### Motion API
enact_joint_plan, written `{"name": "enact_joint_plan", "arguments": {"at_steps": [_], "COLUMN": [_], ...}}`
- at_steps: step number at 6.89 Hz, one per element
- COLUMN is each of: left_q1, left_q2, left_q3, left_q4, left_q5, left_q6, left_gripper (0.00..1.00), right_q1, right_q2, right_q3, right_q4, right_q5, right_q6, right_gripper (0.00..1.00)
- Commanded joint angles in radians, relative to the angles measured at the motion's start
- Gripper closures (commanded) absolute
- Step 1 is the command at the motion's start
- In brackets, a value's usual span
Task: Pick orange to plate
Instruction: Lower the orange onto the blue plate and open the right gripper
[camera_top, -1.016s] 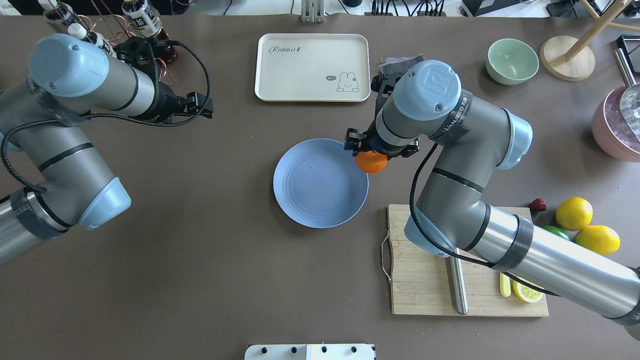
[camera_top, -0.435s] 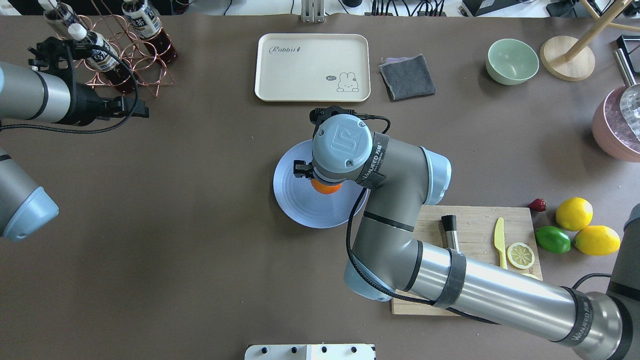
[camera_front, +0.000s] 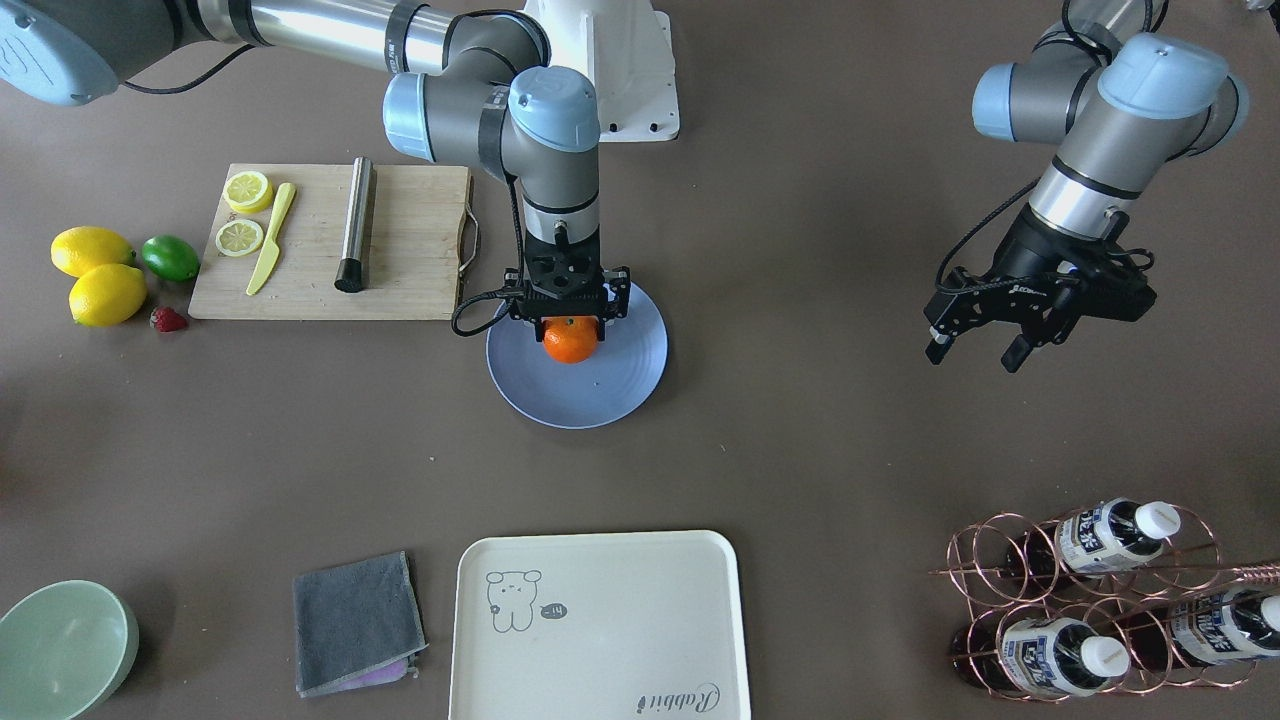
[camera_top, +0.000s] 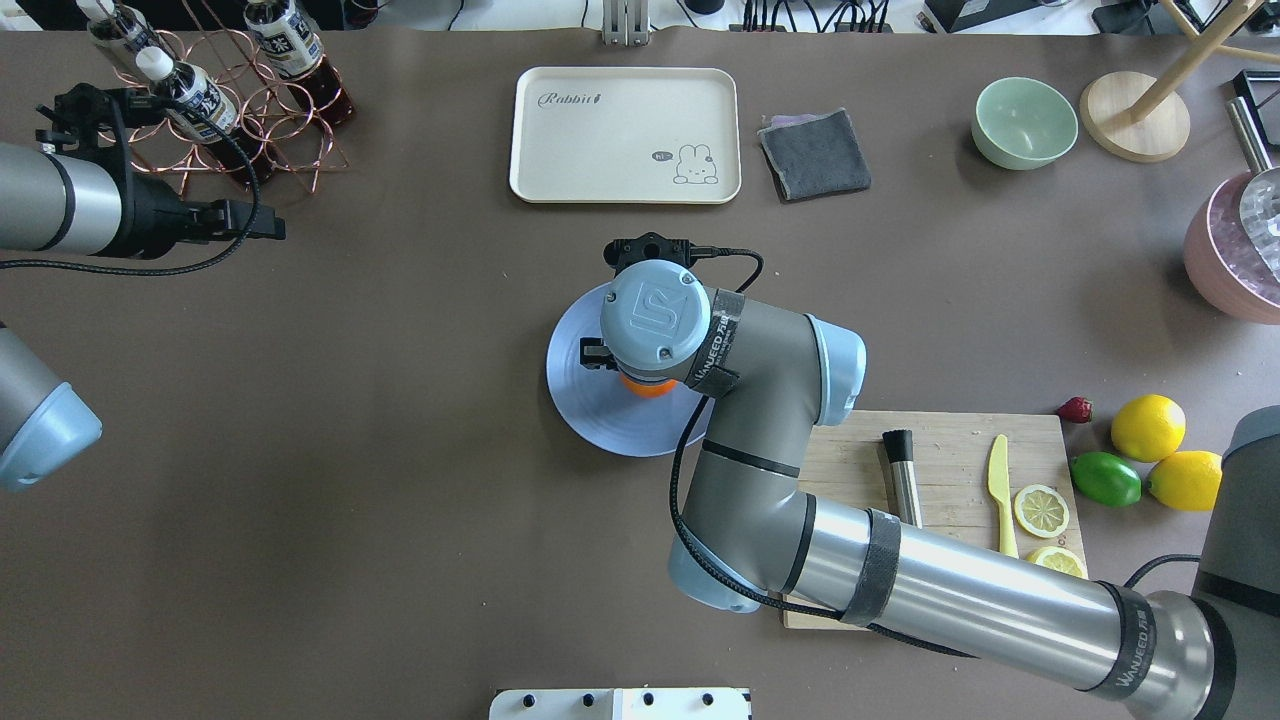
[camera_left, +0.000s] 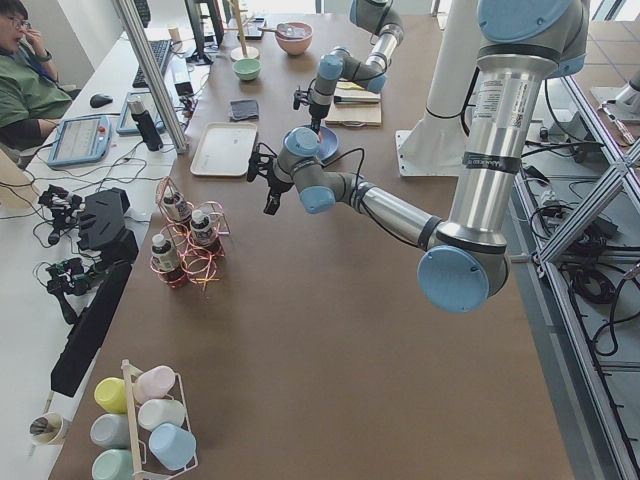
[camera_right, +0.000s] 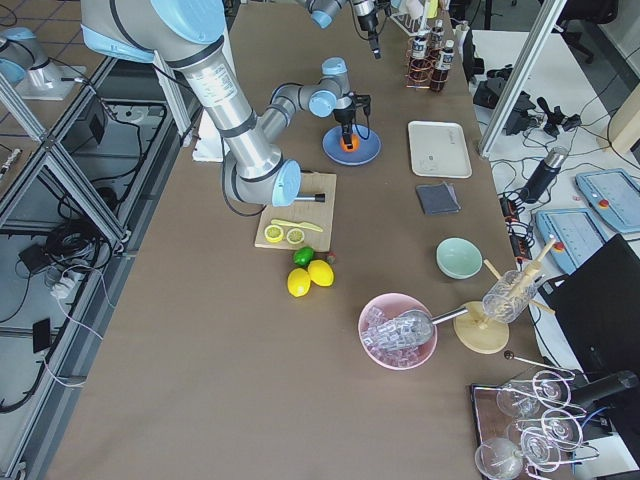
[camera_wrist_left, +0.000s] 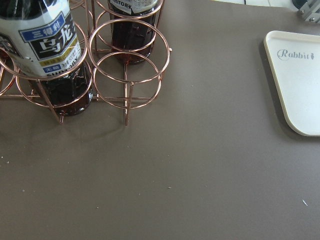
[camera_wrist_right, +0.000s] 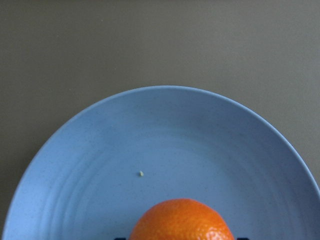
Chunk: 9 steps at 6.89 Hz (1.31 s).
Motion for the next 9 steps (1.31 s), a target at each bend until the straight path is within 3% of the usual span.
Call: {"name": "enact_joint_plan", "arguments": {"at_steps": [1,3,4,6,8,9], "left_q1": [0.001,0.001,-0.001,-0.083,-0.16,-0.229], "left_q2": [-0.002,0.0,0.007,0.087,0.156,0.208], "left_q3": [0.012,0.014,0.014,0.002,0.006,0.011], "left_q4": [0.002,0.003,0.011,0.031,0.032,0.043], "left_q5": [-0.001,-0.006,-0.036,-0.221,-0.217,-0.256], "left_q6": [0.0,0.001,0.001,0.048,0.141,0.294], "left_gripper": [0.02,0.02,0.02,0.02,0.02,0.02], "right_q1": [-0.009,-0.006,0.034,0.104,0.232,0.338], "right_q2": [0.008,0.024,0.021,-0.036,-0.186,-0.3], "right_q3": [-0.027,-0.007,0.051,0.331,0.52,0.57], "right_q4": [0.037,0.037,-0.045,-0.317,-0.386,-0.385], "right_q5": [-0.024,-0.013,0.046,0.154,0.268,0.354], "right_q6": [0.009,0.021,0.019,-0.005,-0.101,-0.261], "right_gripper": [0.02,0.0,0.0,0.0,0.0,0.0]}}
